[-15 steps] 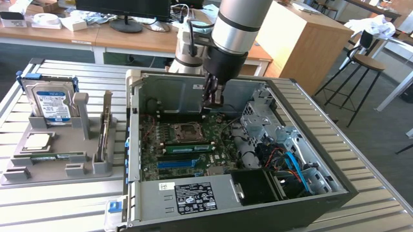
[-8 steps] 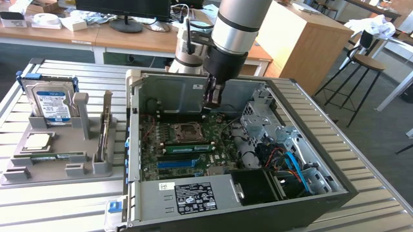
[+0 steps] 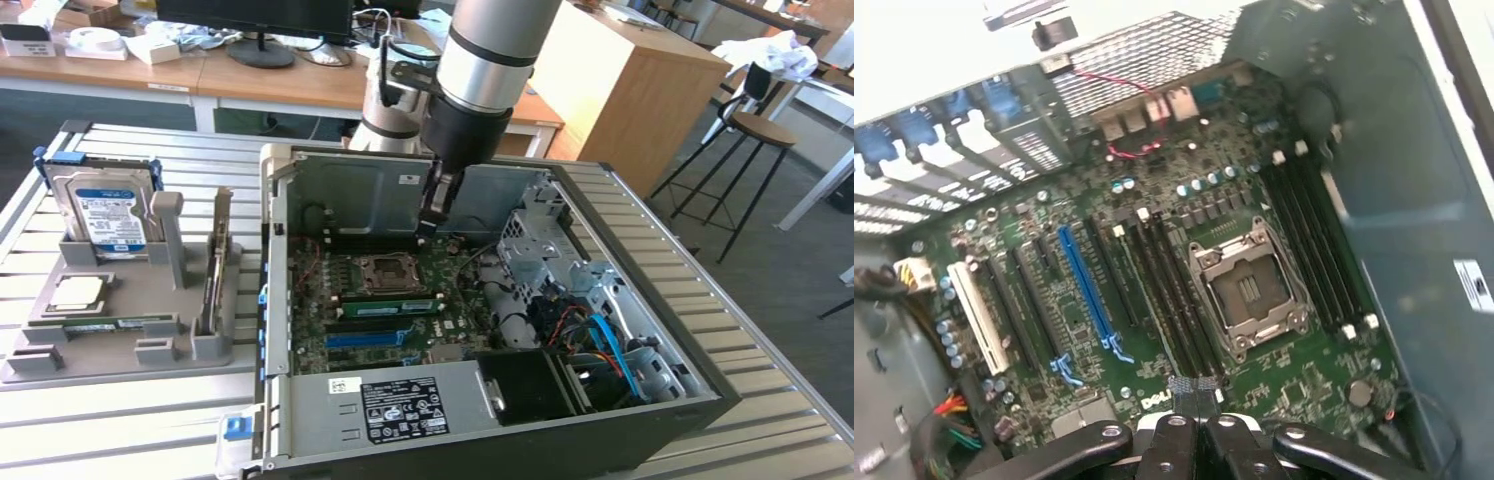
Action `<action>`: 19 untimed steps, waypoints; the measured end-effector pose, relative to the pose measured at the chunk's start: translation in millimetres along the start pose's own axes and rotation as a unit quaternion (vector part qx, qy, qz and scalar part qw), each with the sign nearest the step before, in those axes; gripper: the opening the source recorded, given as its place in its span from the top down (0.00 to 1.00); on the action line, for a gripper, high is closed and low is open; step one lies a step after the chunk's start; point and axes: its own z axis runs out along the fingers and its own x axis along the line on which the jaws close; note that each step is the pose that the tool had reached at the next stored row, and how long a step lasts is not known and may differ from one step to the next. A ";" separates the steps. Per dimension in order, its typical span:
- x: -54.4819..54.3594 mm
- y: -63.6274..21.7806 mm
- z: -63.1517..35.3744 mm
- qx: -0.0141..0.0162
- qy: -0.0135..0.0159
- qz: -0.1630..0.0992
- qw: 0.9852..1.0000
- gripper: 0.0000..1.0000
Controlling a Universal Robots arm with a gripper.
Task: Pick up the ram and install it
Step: 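Press down the ram until it locks into place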
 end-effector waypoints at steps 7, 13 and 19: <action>0.1 0.0 0.4 0.005 -0.003 0.059 0.998 0.90; 0.1 0.0 0.7 0.009 -0.005 0.110 0.994 0.90; 0.1 -0.1 1.1 0.013 -0.008 0.161 0.987 0.90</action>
